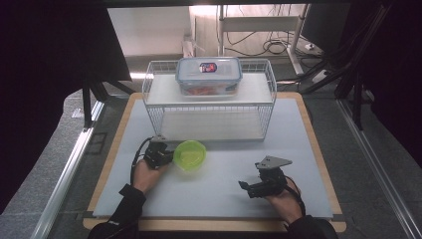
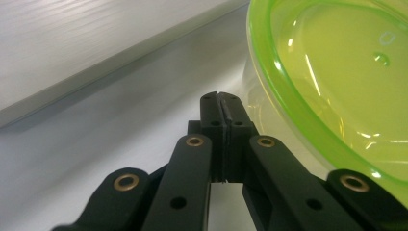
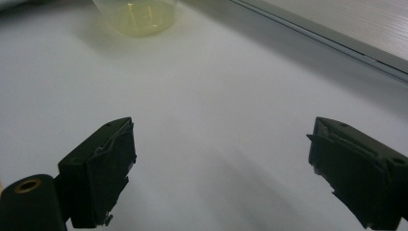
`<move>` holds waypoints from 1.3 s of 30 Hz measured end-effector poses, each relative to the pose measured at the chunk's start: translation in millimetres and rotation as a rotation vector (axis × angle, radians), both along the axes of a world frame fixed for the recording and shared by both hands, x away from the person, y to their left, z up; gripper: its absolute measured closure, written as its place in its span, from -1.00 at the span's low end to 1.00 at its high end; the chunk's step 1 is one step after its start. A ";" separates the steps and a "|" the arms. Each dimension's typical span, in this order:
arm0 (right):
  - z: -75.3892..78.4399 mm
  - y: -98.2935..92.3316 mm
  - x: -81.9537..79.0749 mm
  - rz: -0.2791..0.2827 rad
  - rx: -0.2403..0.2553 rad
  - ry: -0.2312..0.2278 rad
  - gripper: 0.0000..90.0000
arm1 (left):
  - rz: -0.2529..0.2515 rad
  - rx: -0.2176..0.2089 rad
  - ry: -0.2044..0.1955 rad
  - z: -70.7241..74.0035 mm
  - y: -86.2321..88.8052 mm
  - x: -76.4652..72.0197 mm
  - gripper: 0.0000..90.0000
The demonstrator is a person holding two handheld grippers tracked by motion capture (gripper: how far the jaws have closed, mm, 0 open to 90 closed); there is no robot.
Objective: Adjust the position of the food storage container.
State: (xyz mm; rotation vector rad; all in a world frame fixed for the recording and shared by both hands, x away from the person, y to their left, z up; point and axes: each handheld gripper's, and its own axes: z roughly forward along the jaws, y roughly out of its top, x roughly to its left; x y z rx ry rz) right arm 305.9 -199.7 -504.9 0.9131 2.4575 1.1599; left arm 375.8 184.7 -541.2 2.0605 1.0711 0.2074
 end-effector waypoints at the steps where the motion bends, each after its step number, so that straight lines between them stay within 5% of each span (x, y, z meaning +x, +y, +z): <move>1: 0.0 0.0 0.0 0.000 0.000 0.000 -0.80 | 0.000 0.000 0.000 0.0 0.0 0.0 1.00; 12: -1.5 0.3 0.1 0.001 -0.005 0.012 -0.80 | -0.039 0.018 -0.011 -1.4 -23.4 5.9 1.00; 23: -0.2 0.3 1.1 -0.006 0.003 0.019 -0.79 | 0.010 -0.028 -0.038 14.5 -8.4 5.7 1.00; 29: 7.8 5.3 11.4 -0.042 0.046 0.090 -0.70 | 0.021 -0.033 -0.047 22.7 2.5 -5.5 0.97; 31: 9.9 11.3 17.9 -0.054 0.033 0.103 -0.52 | 0.026 -0.039 -0.053 25.9 5.9 -11.4 0.94; 37: 21.0 44.1 42.9 0.027 0.020 0.114 0.66 | 0.045 -0.056 -0.064 30.8 16.9 -30.3 0.95; 39: 22.4 49.2 47.4 0.031 0.015 0.104 0.75 | 0.044 -0.070 -0.058 30.5 19.2 -36.4 0.95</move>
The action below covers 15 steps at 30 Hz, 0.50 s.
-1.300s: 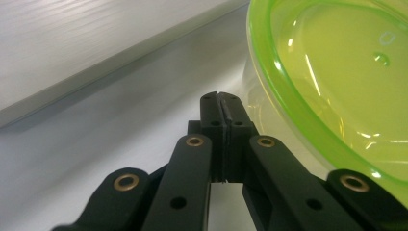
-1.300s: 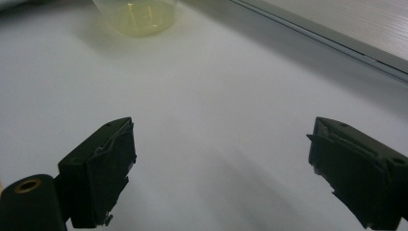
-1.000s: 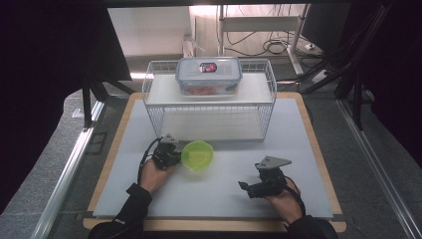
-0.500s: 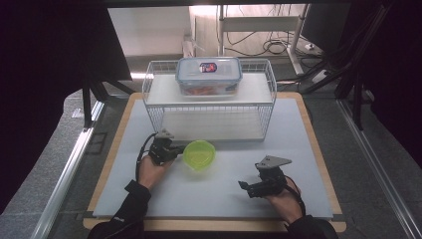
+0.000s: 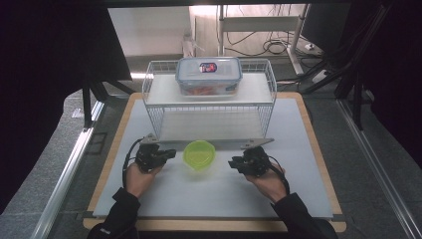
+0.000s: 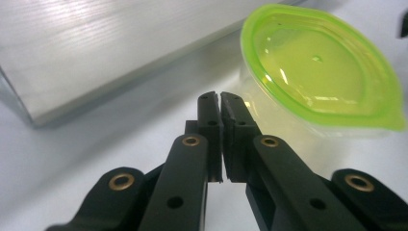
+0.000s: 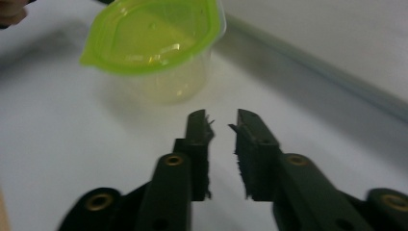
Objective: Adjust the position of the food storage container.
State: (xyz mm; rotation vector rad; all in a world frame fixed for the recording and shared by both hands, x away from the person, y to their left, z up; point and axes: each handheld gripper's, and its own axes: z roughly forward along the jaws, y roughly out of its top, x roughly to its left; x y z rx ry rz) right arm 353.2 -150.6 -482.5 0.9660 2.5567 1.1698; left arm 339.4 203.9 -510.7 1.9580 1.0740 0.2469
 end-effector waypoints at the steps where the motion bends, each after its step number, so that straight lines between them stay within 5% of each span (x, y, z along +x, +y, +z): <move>1: 1.5 5.1 4.7 0.002 -0.001 -0.004 0.80 | 0.000 0.001 0.001 -0.7 0.2 -2.7 0.95; 6: 5.8 31.1 32.5 -0.009 -0.003 -0.040 0.87 | -0.002 0.001 0.011 -3.8 -3.5 -8.9 0.96; 7: 4.2 40.2 43.0 -0.016 -0.038 -0.068 0.85 | 0.000 0.001 0.012 -3.9 -5.2 -8.3 0.96; 15: -12.8 57.7 71.6 -0.007 -0.054 -0.016 0.80 | 0.016 0.013 0.005 -3.7 -20.1 -2.1 0.95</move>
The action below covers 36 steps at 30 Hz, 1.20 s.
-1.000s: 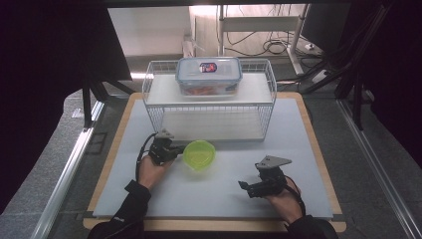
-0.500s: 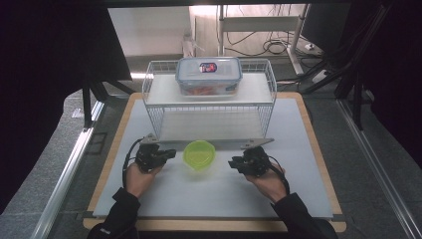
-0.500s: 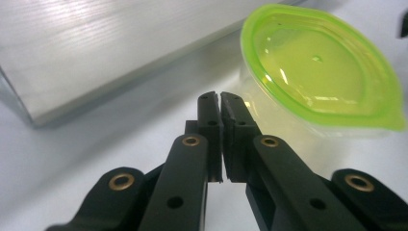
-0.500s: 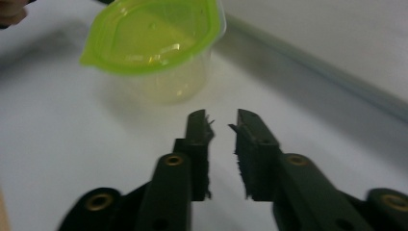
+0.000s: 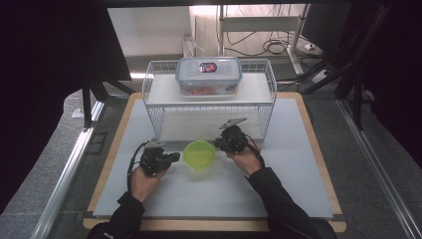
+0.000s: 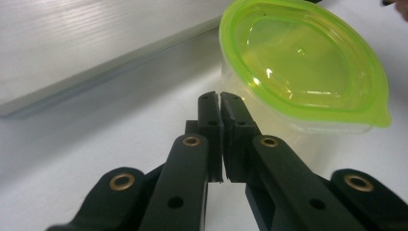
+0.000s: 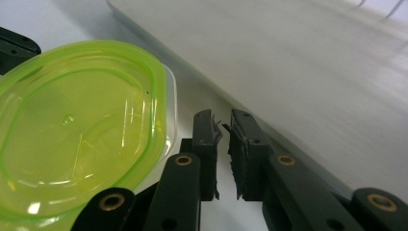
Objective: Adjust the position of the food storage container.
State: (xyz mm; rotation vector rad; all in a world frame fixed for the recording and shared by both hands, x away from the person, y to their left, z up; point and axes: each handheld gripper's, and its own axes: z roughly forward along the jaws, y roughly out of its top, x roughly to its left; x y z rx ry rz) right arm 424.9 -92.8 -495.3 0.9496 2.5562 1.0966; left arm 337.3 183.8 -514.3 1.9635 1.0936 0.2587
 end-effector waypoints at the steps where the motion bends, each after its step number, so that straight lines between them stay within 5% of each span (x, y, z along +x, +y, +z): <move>1: -1.9 0.6 1.0 0.012 0.011 0.011 0.81 | 0.003 0.000 -0.001 0.2 -1.5 0.3 0.95; 6: -1.2 -0.3 -7.0 0.030 0.024 0.041 0.82 | 0.007 0.033 -0.008 1.5 -6.7 2.0 0.96; 15: -0.5 -6.8 -25.6 0.043 0.005 0.061 0.77 | -0.021 0.011 -0.009 2.4 -18.2 7.8 0.96; 20: -4.9 -19.8 -26.0 -0.001 -0.006 0.055 0.71 | -0.029 0.012 0.009 -2.6 -22.0 14.9 0.95; 26: 2.1 -40.7 -22.2 -0.051 0.050 0.045 0.85 | -0.012 -0.005 0.030 -8.2 -14.5 21.5 0.98; 36: 16.2 -18.4 -11.0 -0.026 0.099 0.020 0.90 | 0.011 -0.062 -0.021 5.3 -18.1 25.1 0.99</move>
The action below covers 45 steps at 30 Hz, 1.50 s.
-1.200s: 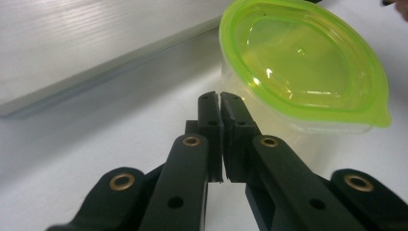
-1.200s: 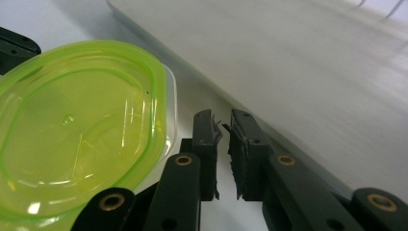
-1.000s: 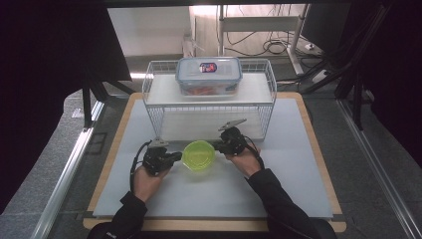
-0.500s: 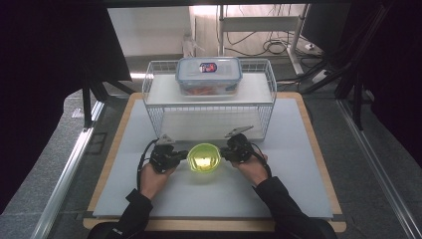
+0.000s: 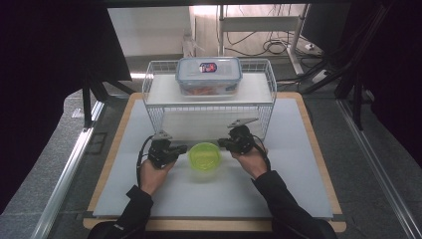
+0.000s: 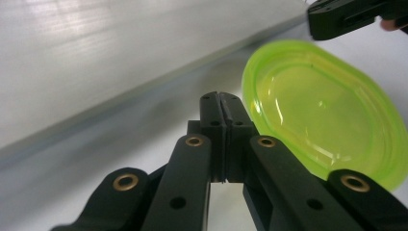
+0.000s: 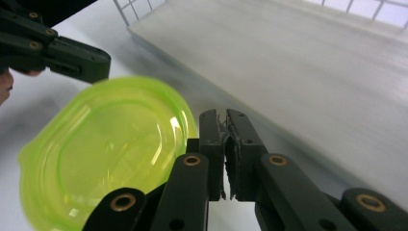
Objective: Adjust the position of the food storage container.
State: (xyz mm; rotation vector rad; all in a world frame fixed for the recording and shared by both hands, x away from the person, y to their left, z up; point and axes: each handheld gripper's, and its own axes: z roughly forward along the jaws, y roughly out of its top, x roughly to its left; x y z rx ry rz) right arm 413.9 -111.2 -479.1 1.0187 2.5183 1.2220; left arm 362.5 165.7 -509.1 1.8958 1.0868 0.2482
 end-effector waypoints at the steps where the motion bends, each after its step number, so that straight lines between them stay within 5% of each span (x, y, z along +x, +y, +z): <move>1: -0.3 5.9 2.9 -0.001 -0.013 -0.006 0.90 | 0.004 -0.003 -0.002 0.3 -1.4 0.8 0.99; 17: 1.1 8.5 -10.4 0.014 -0.021 -0.003 0.88 | -0.030 0.079 -0.022 5.2 -15.9 -9.0 0.99; 21: -1.0 7.5 -10.6 0.011 -0.021 0.004 0.88 | -0.025 0.056 -0.016 8.2 -10.6 -9.6 0.99; 30: -5.1 10.5 -20.5 0.034 -0.040 0.031 0.88 | -0.034 0.100 -0.012 6.6 -15.4 -14.8 0.99; 45: -12.8 -14.5 -29.8 0.011 -0.029 0.027 0.64 | -0.021 0.121 -0.013 4.7 -9.8 -13.8 0.89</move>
